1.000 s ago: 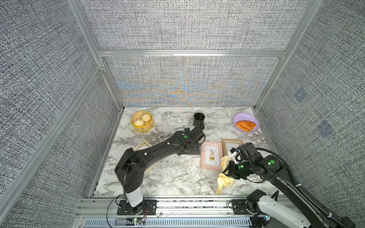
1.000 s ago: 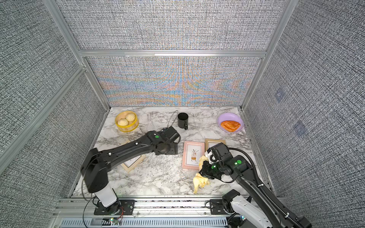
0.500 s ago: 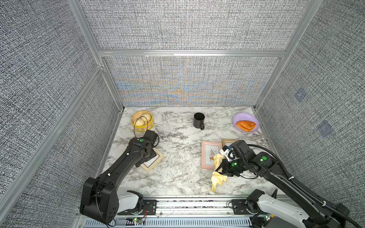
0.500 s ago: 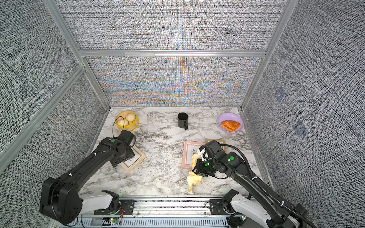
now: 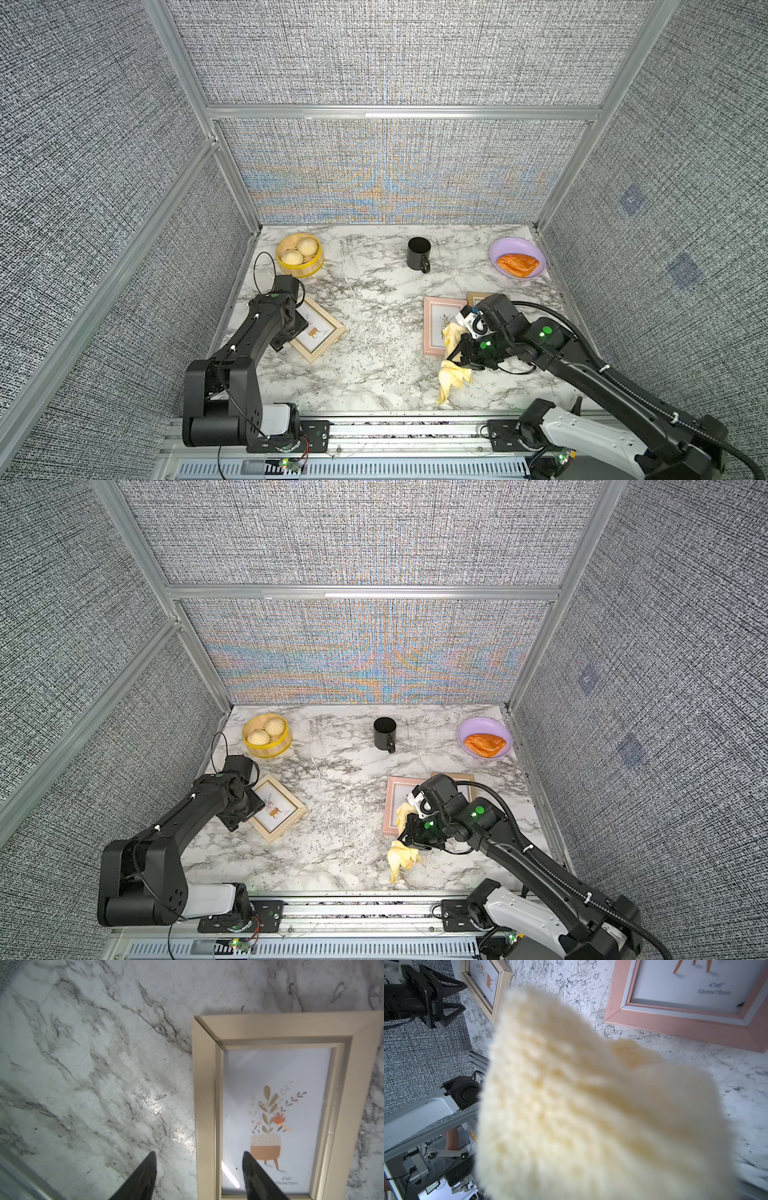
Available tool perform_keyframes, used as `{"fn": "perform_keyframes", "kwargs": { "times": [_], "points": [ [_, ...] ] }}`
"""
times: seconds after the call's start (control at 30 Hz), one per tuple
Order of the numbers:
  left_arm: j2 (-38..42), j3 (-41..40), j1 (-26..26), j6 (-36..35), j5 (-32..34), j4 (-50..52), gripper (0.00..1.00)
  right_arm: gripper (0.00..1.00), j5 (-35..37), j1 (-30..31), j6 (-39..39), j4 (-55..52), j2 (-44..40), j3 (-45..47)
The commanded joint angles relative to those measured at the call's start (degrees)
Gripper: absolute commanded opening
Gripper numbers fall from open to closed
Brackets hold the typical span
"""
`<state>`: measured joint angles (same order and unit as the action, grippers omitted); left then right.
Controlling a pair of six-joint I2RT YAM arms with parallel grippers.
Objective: Wipe the picture frame with a cloth
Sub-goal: Move the picture frame to the center of the board.
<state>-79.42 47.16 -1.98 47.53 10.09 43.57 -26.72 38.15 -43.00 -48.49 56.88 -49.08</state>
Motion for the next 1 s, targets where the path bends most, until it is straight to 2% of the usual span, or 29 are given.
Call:
{"fn": "perform_keyframes", "kwargs": {
  "times": [0.0, 0.33, 0.47, 0.8, 0.97],
  "points": [
    [-1.8, -0.2, 0.5, -1.7, -2.3, -3.3, 0.64, 0.0, 0.3, 0.1, -0.2, 1.1, 0.4, -0.6],
    [-4.1, -4.0, 0.6, -0.4, -4.4, -5.1, 0.49, 0.0, 0.4, 0.2, 0.0, 1.4, 1.6, -1.4],
    [-3.6, -5.7, 0.7, 0.1, -4.3, -5.4, 0.39, 0.0, 0.4, 0.3, 0.0, 1.5, 1.6, -1.5],
    [-1.5, -6.7, 0.6, -4.5, -6.6, -4.0, 0.17, 0.0, 0.2, 0.3, 0.0, 2.1, 1.9, -1.2],
    [0.1, -8.5, -0.1, -6.1, -9.1, -3.8, 0.11, 0.0, 0.0, 0.5, -0.2, 2.7, 1.9, -0.6]
  ]
}}
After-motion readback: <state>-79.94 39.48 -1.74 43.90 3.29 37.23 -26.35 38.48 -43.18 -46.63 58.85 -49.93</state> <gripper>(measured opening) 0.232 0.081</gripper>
